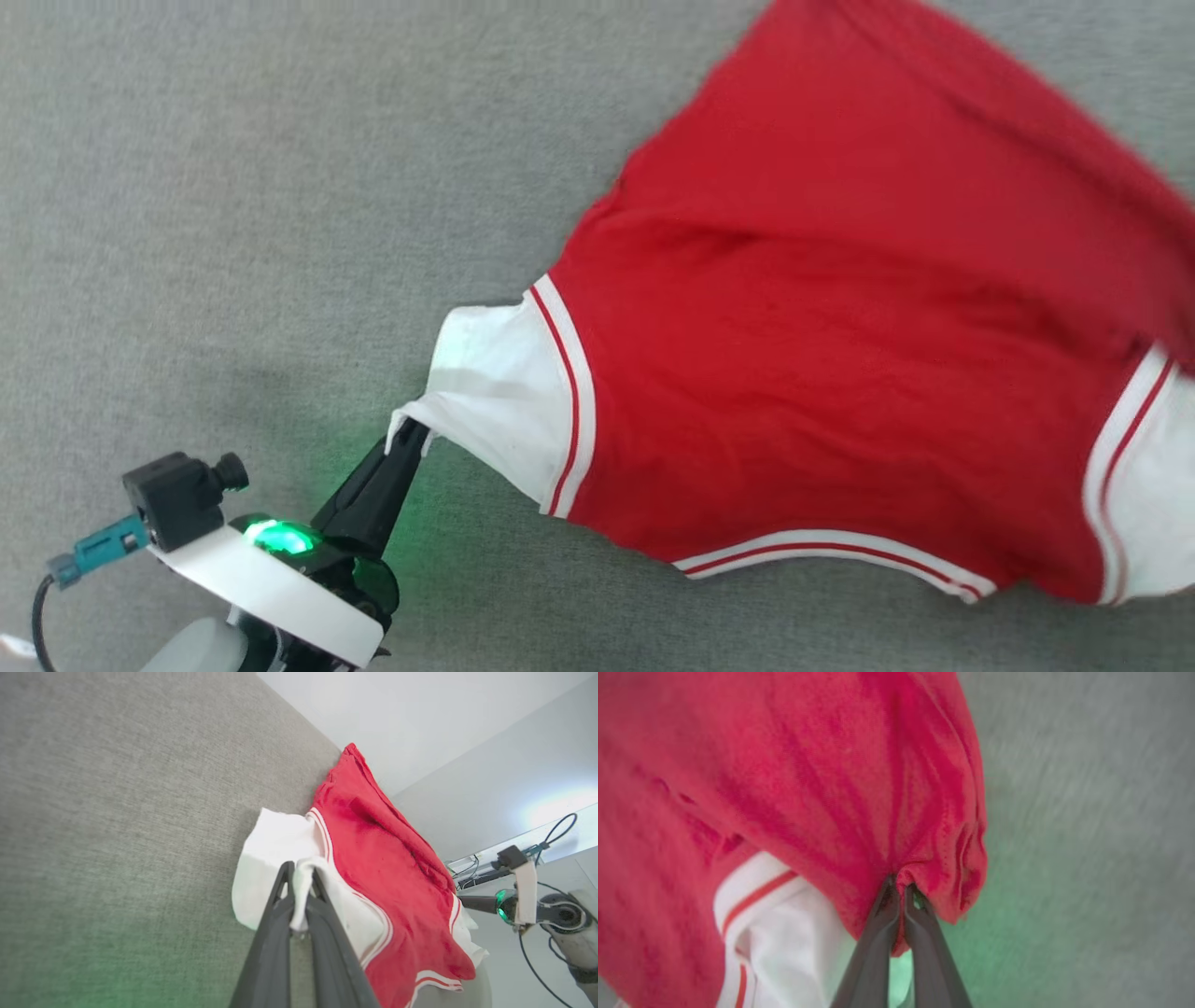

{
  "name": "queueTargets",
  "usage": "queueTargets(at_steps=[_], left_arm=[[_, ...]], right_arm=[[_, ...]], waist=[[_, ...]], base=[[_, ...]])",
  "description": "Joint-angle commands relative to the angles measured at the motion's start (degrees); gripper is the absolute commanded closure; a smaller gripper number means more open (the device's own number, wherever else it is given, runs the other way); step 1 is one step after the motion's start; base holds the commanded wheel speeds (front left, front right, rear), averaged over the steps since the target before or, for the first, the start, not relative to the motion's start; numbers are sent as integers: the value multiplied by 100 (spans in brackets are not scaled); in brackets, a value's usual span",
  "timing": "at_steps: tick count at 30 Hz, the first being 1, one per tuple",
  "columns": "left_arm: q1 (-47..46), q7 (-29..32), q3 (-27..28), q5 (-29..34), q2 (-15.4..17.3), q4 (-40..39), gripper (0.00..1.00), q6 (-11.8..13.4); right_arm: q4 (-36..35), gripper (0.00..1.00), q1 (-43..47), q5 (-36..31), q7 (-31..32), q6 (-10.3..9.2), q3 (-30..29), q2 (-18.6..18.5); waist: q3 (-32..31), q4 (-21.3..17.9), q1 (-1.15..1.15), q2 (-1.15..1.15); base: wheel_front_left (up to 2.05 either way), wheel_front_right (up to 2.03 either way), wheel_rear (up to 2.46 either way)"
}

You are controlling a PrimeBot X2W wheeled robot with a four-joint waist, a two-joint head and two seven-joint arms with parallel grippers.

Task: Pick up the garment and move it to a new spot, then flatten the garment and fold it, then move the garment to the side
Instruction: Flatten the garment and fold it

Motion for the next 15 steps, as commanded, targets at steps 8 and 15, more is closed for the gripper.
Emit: queueTargets(at_steps=[8,15], left_arm=[[313,-5,159,2,-5,9,100,17],[348,-5,182,5,44,29,100,17]], right_arm=[[-1513,100,2653,-423,261,0,-230,1208],[-2135,100,3236,-705,295,0,15,1754]], waist=[[-325,-279,0,0],[-345,-356,0,0]], base=[[0,0,0],[0,0,0]])
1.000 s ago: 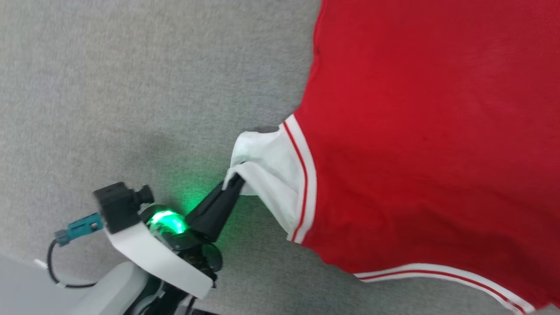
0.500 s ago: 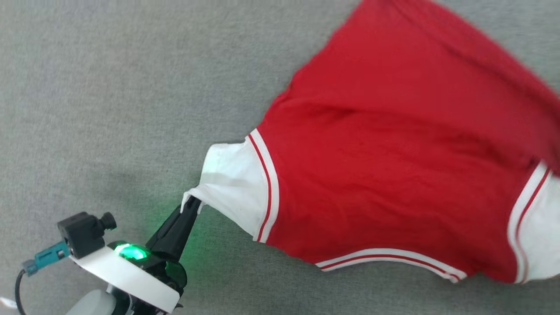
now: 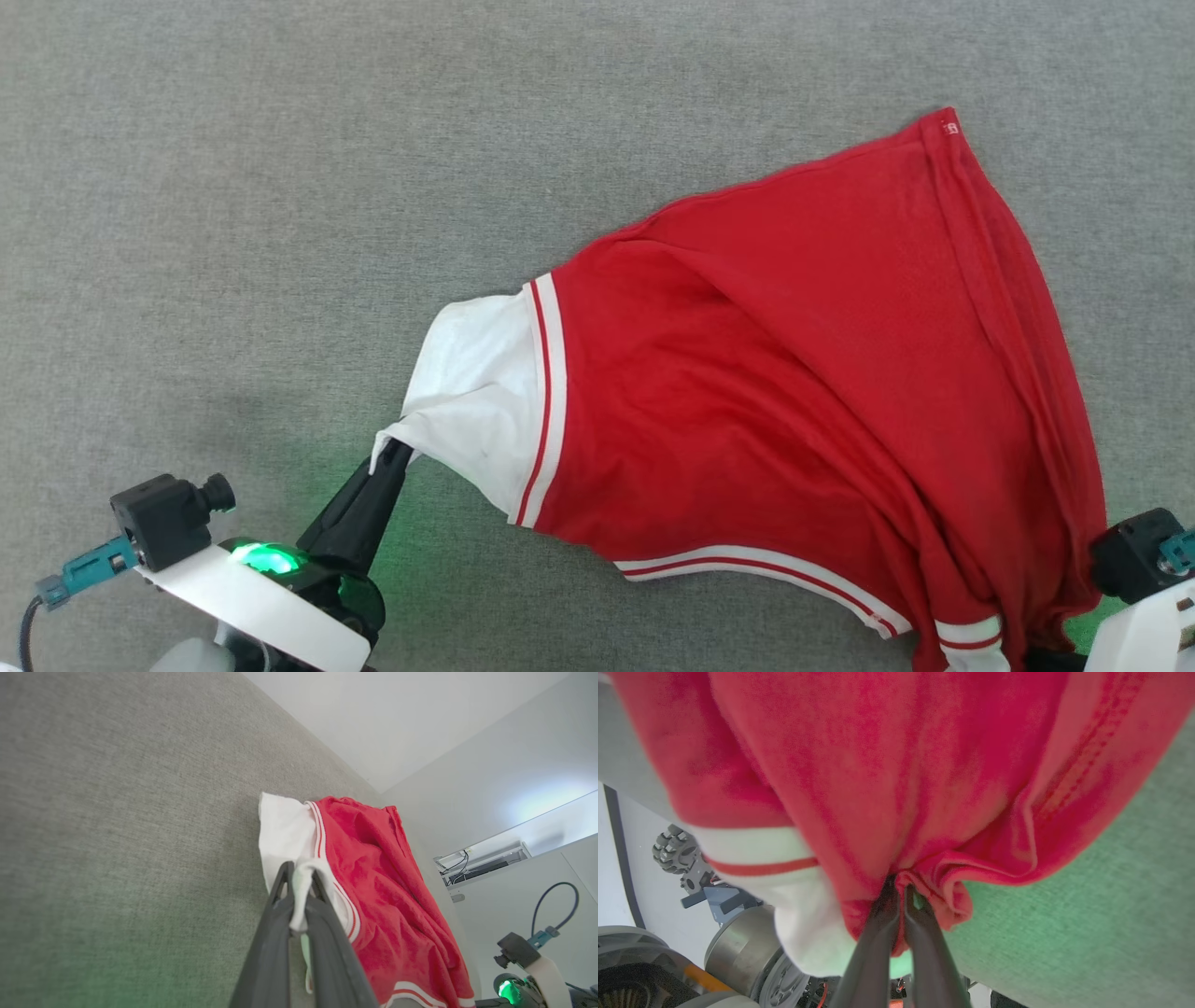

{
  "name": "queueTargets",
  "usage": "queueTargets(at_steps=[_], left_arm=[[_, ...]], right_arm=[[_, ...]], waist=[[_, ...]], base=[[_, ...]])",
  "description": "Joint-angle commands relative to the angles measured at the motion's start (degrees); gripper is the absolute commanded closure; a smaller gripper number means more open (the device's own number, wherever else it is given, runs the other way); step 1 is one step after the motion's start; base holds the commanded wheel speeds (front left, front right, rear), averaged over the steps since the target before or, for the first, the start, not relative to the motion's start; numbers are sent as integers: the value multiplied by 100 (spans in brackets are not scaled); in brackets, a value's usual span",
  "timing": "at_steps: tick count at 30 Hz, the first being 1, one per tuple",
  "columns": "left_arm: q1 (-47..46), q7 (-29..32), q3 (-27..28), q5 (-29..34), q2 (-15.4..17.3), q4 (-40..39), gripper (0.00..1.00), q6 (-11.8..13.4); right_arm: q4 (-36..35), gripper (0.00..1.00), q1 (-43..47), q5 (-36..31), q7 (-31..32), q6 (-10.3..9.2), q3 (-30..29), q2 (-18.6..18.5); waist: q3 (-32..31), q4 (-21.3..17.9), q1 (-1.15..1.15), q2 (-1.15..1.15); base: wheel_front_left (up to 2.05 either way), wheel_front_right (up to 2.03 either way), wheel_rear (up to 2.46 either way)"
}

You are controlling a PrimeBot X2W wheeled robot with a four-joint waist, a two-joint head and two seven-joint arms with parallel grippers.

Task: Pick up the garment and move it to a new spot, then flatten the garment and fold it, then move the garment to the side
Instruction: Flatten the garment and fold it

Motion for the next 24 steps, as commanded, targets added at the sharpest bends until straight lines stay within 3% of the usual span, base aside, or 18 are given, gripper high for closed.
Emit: queueTargets(at_steps=[1,2,3,4,13,17,20,24], left_arm=[[59,-5,34,17,19,0,100,16],[63,-5,35,18,19,-3,100,16],[68,-5,38,17,22,-2,100,16],[73,-5,44,15,25,-3,100,16],[60,-5,107,48,-27,-69,100,16],[-117,-5,11,98,-69,-103,100,16],[-266,-5,-70,124,-128,-102,100,16],[-478,-5,-210,139,-197,-57,100,16]], right_arm=[[-68,100,11,-63,-97,0,19,88],[-138,85,-61,-145,-221,0,-31,87],[-222,49,-117,-187,-314,0,9,-12],[-269,0,-86,-201,-385,0,-11,-72],[-759,0,-245,125,-616,0,-1250,-345],[-720,0,-963,248,-670,0,-1820,-560],[-359,0,-1883,62,-938,0,-1673,-743],[469,0,-3259,-252,-1247,0,-753,-749]], waist=[[-3,-30,0,0],[-4,-44,0,0],[-10,-56,0,0],[-19,-68,0,0],[-21,-55,0,0],[110,81,0,0],[259,198,0,0],[421,320,0,0]], base=[[0,0,0],[0,0,0],[0,0,0],[0,0,0],[0,0,0],[0,0,0],[0,0,0],[0,0,0]])
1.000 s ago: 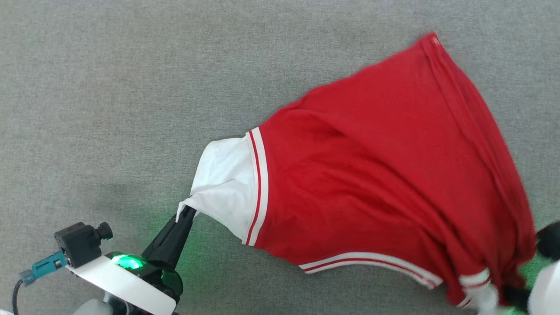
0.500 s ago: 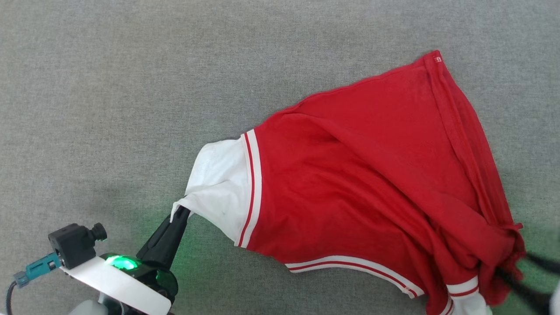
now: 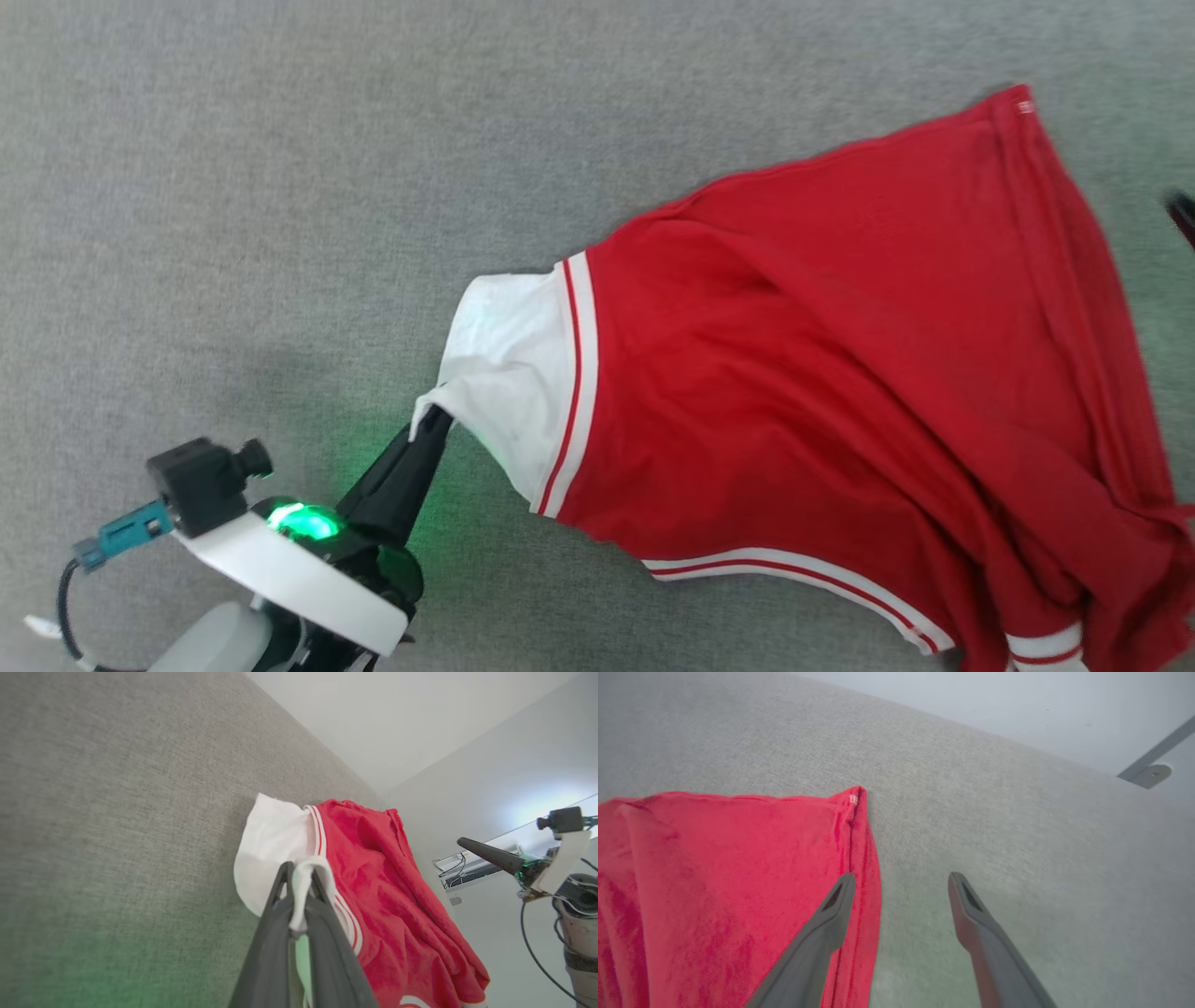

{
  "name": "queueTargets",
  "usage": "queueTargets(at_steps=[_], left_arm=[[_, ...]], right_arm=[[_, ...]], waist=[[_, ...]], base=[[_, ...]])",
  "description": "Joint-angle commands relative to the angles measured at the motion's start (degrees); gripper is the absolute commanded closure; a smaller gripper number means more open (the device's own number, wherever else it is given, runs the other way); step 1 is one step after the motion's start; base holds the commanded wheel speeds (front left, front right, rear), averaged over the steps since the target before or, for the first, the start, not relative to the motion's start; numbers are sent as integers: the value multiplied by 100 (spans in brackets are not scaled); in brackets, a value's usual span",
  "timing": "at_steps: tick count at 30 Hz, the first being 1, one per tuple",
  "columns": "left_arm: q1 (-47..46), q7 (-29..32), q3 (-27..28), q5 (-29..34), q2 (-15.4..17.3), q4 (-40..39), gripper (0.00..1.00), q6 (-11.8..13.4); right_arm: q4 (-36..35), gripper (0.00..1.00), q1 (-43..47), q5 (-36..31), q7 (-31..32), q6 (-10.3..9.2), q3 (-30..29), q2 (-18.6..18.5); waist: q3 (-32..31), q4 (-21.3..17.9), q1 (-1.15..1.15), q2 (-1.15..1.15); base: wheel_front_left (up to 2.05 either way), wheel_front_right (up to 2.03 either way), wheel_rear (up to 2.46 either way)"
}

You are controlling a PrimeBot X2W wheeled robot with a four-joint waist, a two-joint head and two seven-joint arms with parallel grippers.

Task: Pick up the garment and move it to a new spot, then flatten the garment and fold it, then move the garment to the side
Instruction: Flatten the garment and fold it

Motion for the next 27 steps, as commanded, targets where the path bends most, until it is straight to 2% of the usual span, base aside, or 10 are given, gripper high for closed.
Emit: queueTargets(at_steps=[1,7,10,13,14,15,16,17,21,27], left_arm=[[-115,-5,-41,77,-15,8,100,16],[-458,-5,-245,53,-58,81,100,16],[-538,-5,-300,31,-101,115,100,16],[-543,-5,-315,-8,-156,161,100,16],[-539,-5,-310,-23,-184,179,100,16],[-534,-5,-317,-23,-201,196,100,16],[-524,-5,-326,-31,-206,221,100,16],[-520,-5,-346,-45,-208,240,100,16],[-776,-5,-536,-222,-109,237,100,16],[-1861,3,-822,-808,357,402,100,16]], right_arm=[[179,0,-247,-93,-32,-1,214,31],[1629,0,-1712,-462,39,-2,1594,49],[2157,0,-2069,-536,232,-2,2148,-56],[2539,0,-2062,-351,618,-1,2671,-150],[2572,18,-2023,-235,751,5,2830,-197],[2594,64,-2016,-134,813,6,2933,-228],[2604,95,-2036,-55,802,6,2968,-248],[2612,100,-2069,8,750,6,2974,-269],[2659,100,-2308,108,388,-2,2844,-298],[3181,100,-3134,-94,-515,-2,2504,177]], waist=[[110,86,0,0],[308,262,0,0],[332,331,0,0],[305,369,0,0],[284,381,0,0],[259,388,0,0],[232,389,0,0],[203,386,0,0],[62,399,0,0],[-127,250,0,0]], base=[[0,0,0],[0,0,0],[0,0,0],[0,0,0],[0,0,0],[0,0,0],[0,0,0],[0,0,0],[0,0,0],[0,0,0]])
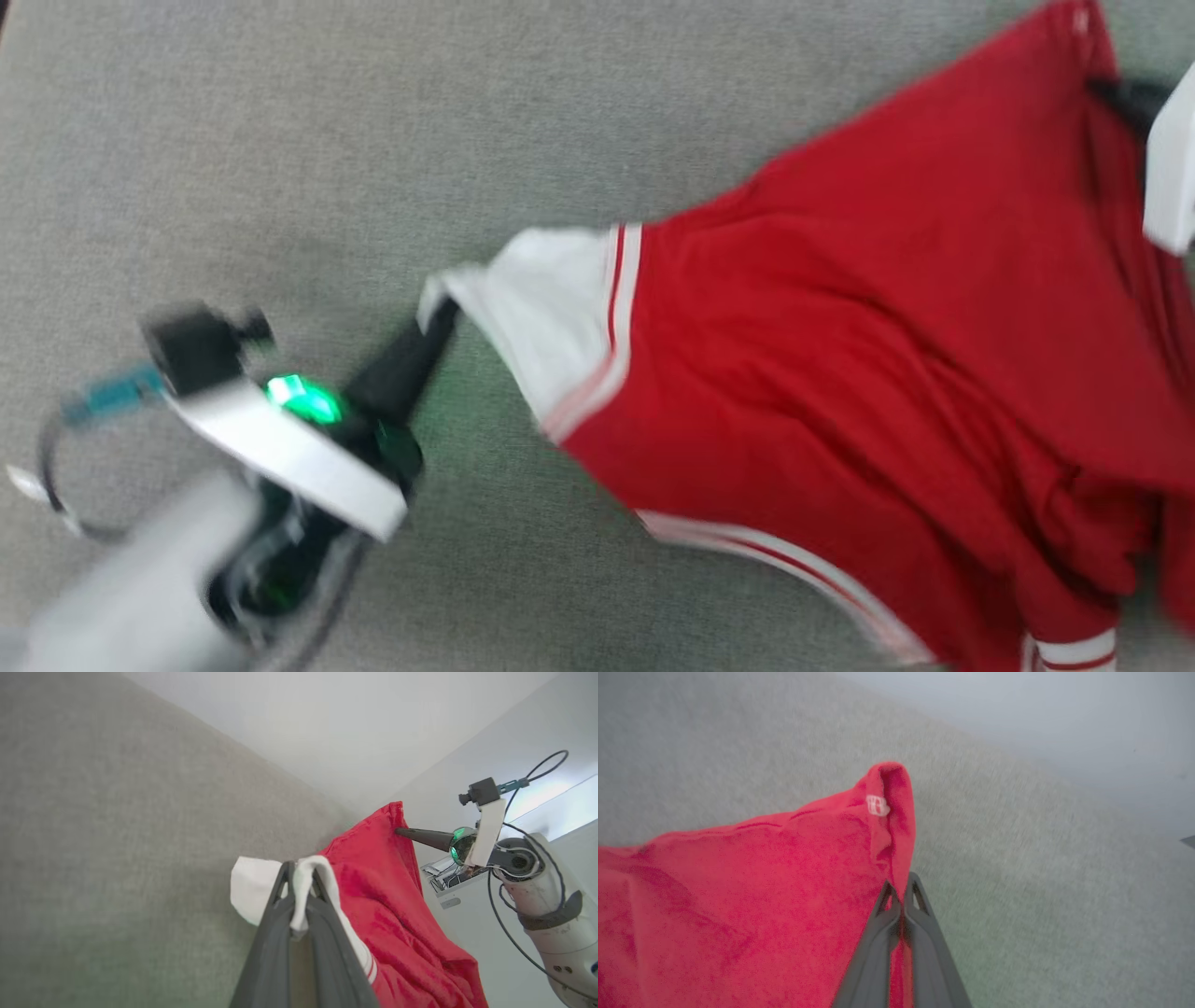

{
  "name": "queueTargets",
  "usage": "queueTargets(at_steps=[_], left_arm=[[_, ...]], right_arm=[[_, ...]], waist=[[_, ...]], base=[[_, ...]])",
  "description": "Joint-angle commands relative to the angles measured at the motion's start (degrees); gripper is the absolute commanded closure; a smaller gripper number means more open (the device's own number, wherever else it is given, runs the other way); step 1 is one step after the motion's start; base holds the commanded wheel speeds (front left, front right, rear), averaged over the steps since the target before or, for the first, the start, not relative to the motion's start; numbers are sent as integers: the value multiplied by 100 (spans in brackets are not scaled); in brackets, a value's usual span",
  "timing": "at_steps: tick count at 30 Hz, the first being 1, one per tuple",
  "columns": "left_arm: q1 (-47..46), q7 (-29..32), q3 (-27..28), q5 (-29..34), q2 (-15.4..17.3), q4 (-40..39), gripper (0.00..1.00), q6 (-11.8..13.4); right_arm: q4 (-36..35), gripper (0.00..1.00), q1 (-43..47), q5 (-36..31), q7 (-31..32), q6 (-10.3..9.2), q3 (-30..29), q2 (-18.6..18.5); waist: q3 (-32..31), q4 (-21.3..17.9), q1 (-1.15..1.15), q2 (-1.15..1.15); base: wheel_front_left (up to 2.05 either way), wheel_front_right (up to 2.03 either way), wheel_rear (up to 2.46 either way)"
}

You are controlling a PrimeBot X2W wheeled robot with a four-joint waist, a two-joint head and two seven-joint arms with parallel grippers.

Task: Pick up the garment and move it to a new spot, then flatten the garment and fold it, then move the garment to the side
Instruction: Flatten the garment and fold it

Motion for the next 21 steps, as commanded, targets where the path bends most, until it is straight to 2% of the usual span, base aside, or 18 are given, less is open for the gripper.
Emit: queueTargets(at_steps=[1,5,7,13,21], left_arm=[[-305,6,32,-161,58,22,100,16],[-1299,136,192,-564,213,322,100,16],[-1555,173,278,-713,212,417,100,16],[-3219,495,1041,-1441,53,1306,100,16],[-5382,658,1680,-1448,-214,2463,100,16]], right_arm=[[80,100,-231,-44,-263,-2,-121,112],[611,100,-879,-242,-989,-2,-621,487],[757,100,-1053,-281,-1116,-2,-708,590],[1718,100,-2401,-652,-1844,-2,-1306,1061],[2829,100,-4107,-1494,-3131,-10,-2129,1620]], waist=[[-32,-52,0,0],[8,-209,0,0],[28,-262,0,0],[252,-496,0,0],[510,-736,0,0]], base=[[0,0,0],[0,0,0],[0,0,0],[0,0,0],[0,0,0]])
